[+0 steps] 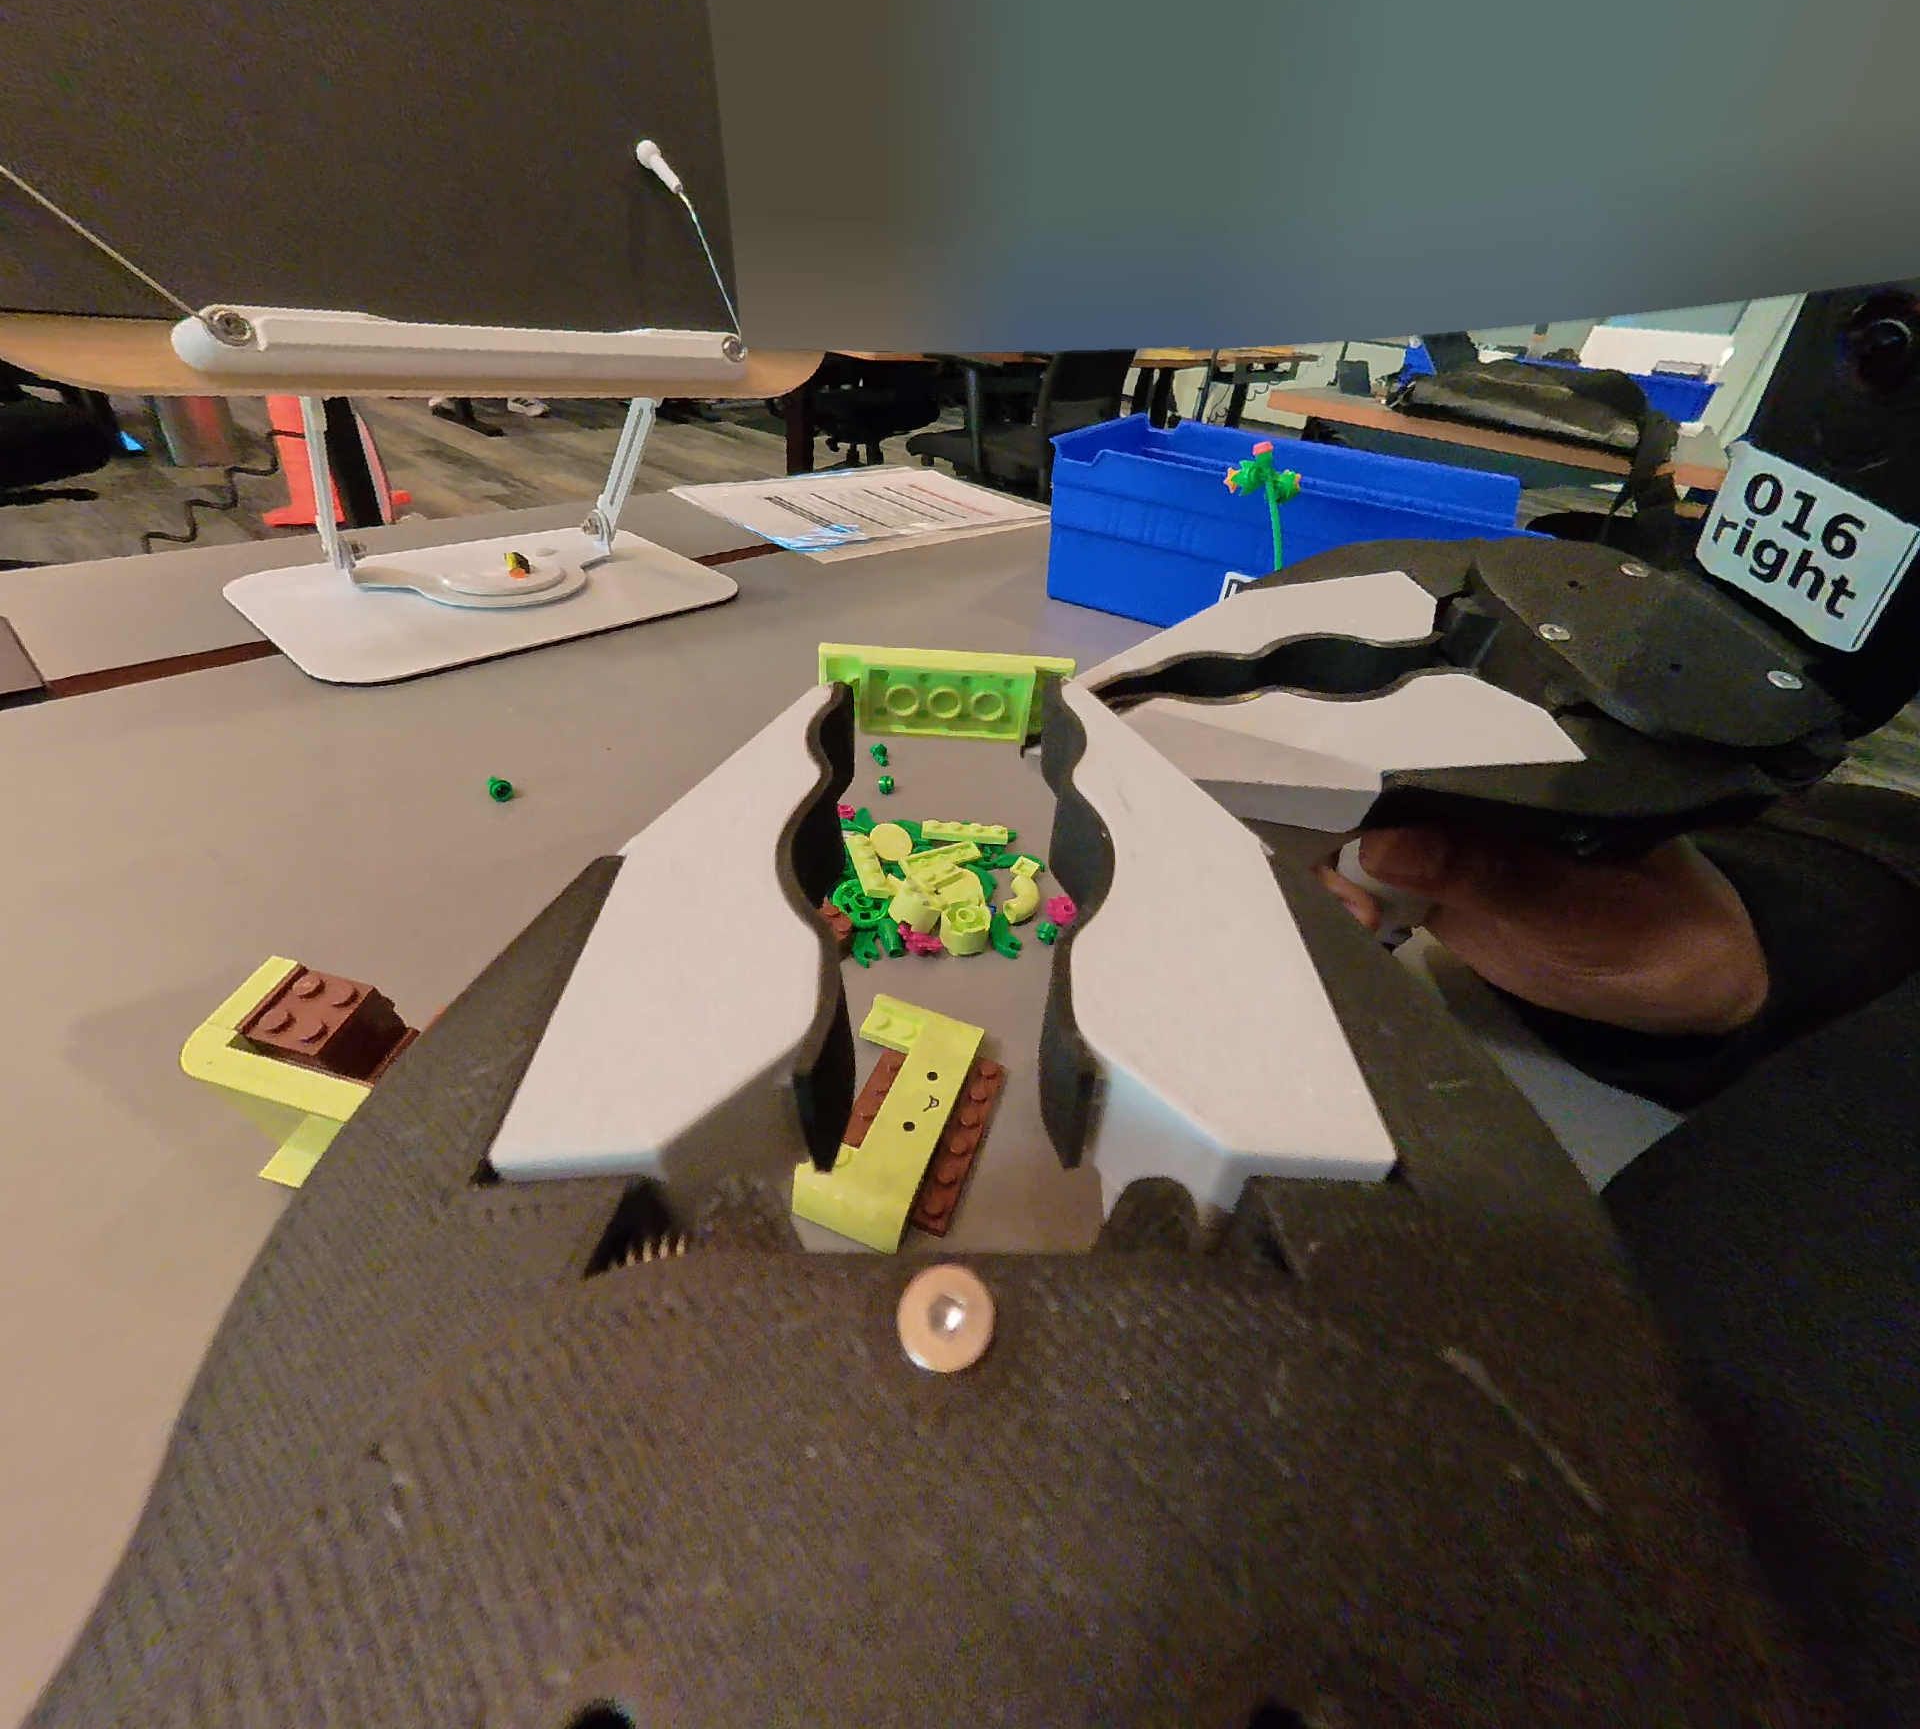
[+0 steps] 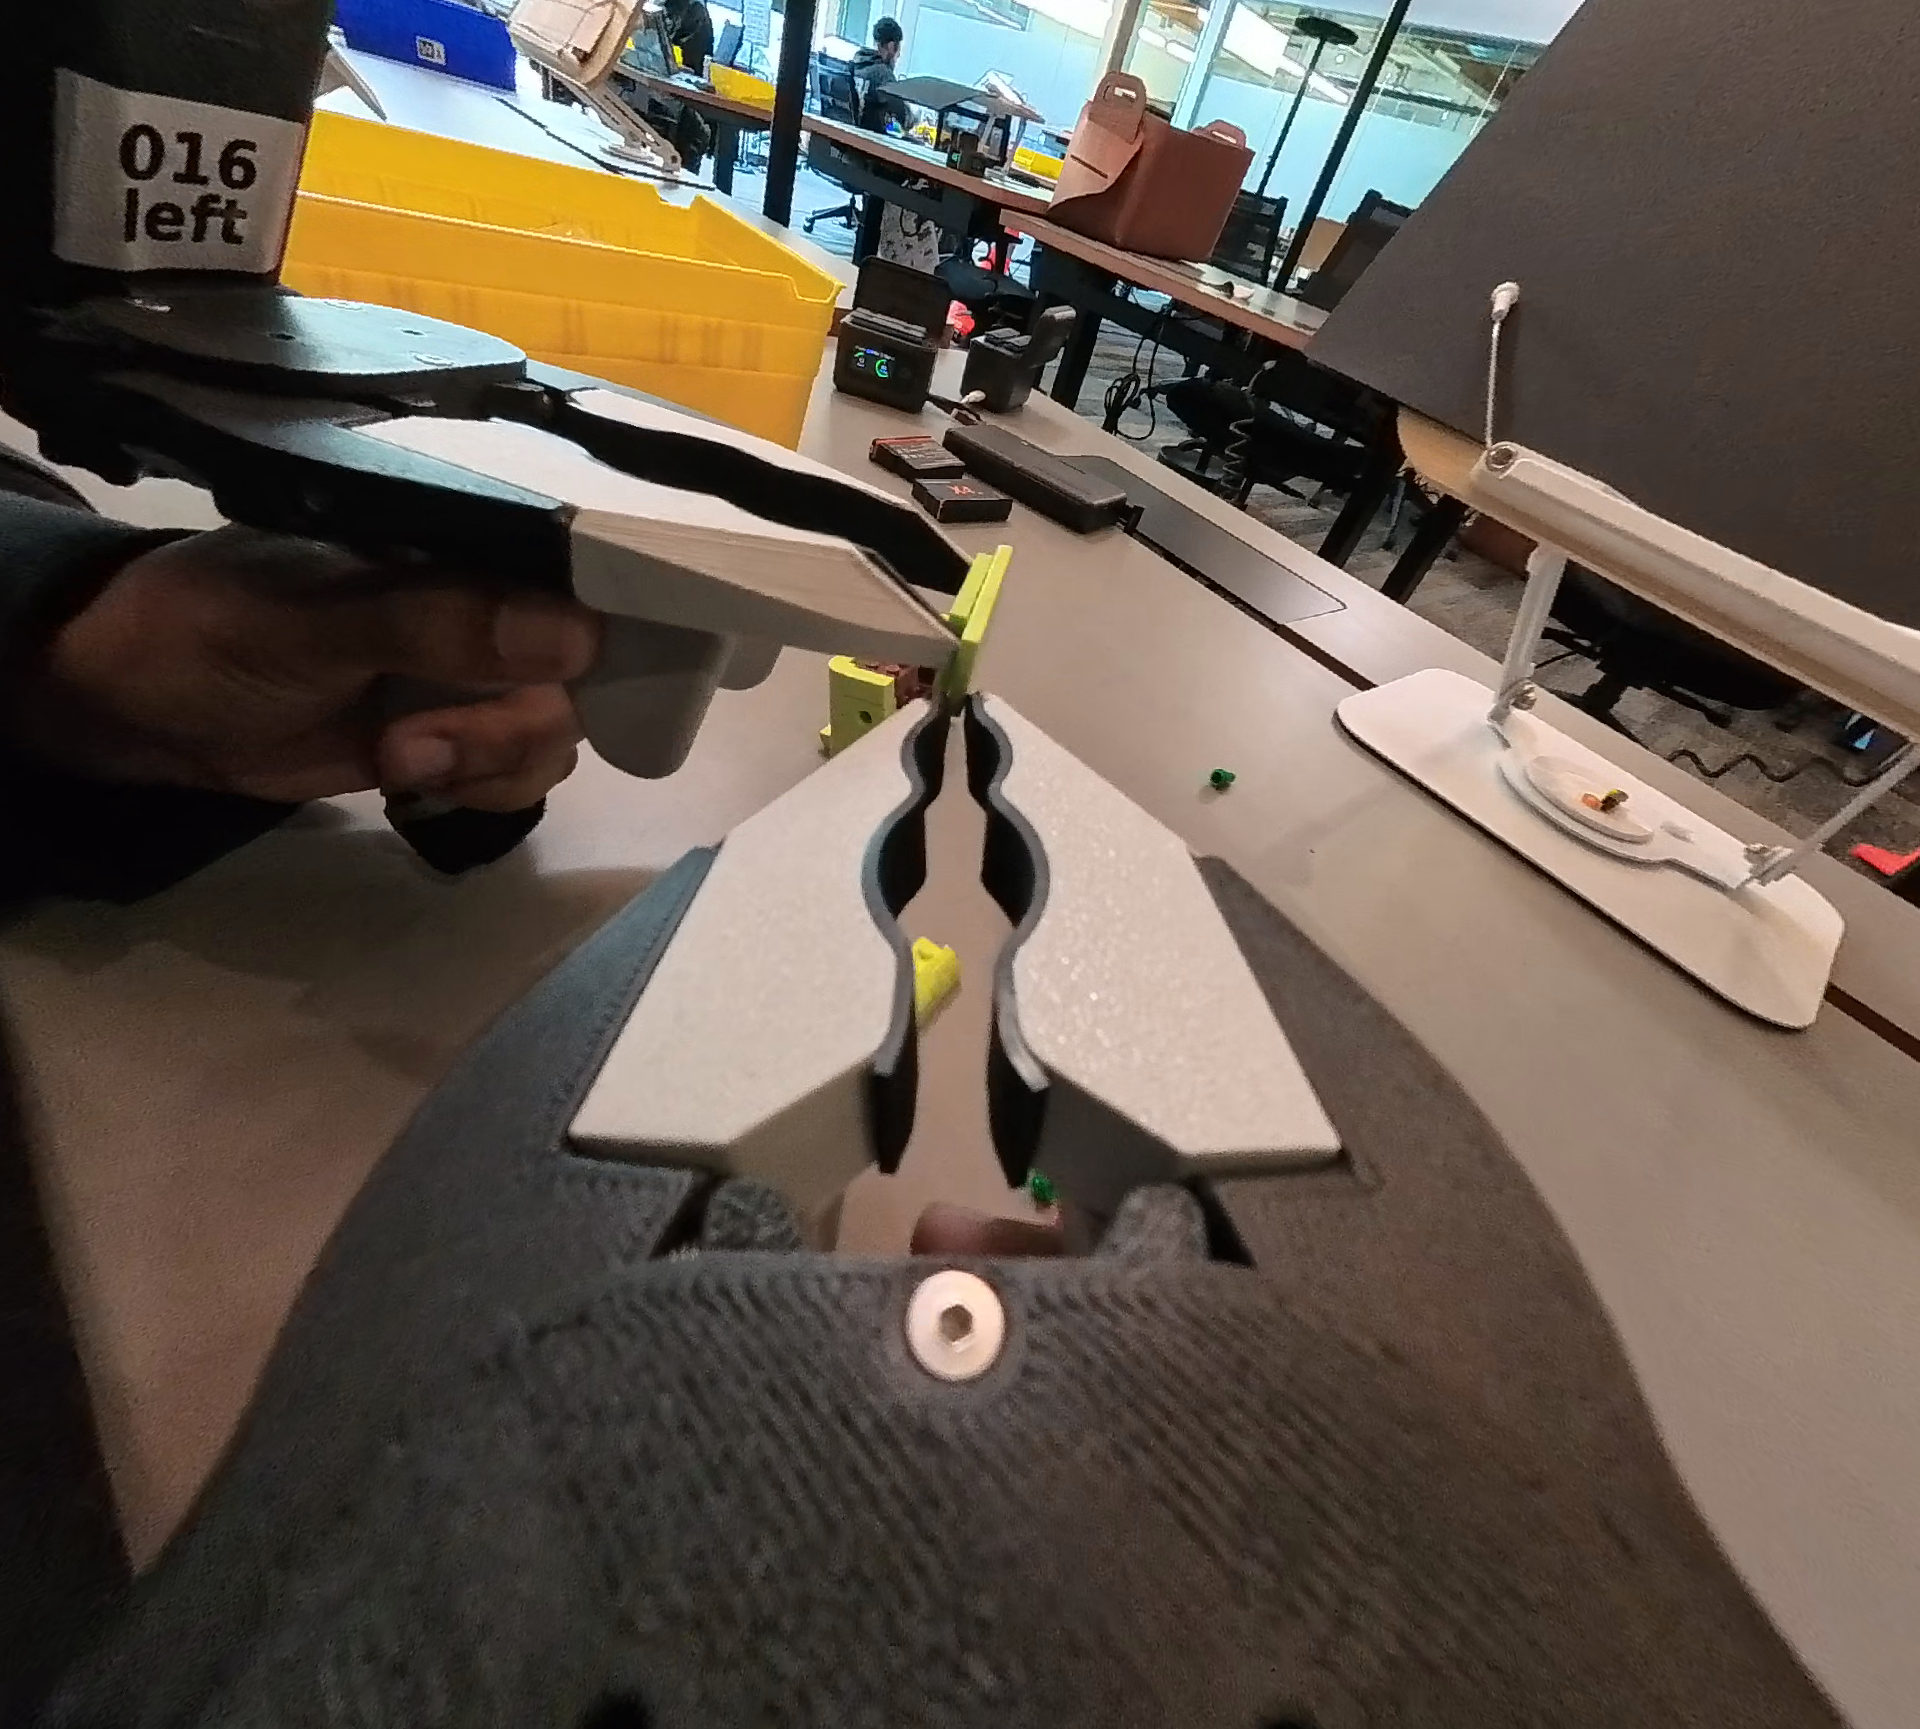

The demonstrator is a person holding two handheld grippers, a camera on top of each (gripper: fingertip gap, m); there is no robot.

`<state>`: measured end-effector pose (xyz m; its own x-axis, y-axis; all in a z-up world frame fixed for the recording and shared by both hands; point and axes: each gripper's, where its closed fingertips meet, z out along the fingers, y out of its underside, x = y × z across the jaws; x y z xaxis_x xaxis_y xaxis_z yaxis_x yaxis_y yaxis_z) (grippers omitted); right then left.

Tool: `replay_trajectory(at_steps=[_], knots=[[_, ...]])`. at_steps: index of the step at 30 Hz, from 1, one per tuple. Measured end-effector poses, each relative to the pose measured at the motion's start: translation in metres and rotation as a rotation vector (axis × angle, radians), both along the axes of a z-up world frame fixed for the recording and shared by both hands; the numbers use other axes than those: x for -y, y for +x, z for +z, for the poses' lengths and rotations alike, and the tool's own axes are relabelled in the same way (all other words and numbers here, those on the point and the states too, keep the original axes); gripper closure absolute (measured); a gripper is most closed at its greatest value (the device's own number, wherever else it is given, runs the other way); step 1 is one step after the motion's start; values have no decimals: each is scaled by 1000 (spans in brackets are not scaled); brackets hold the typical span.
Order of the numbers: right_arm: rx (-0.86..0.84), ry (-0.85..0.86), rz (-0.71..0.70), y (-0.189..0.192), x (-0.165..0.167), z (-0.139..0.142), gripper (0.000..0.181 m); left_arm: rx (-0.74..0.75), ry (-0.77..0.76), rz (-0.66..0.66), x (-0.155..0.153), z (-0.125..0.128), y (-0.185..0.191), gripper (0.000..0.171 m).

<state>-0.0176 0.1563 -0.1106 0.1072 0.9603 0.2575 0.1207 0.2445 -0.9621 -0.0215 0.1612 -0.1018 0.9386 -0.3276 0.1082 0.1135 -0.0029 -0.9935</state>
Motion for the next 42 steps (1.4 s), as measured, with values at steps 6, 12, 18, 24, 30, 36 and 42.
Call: replay_trajectory(at_steps=[6,12,18,24,30,36,42], knots=[[2,5,17,0,2,-1,180,-1,-13,-3,-1,-1,-3,143],[17,25,75,-1,8,-5,169,-17,-37,-48,-1,-4,-4,143],[103,5,263,7,16,-25,97,115,-114,-230,5,-11,12,143],[17,59,392,24,25,-7,122,357,-271,-473,13,-20,35,143],[-13,182,369,31,26,1,152,366,-303,-471,11,-25,34,143],[23,-132,353,23,14,-5,155,59,-198,-286,6,-26,24,143],[98,-508,471,22,17,-17,163,-92,-183,-220,4,-30,19,143]])
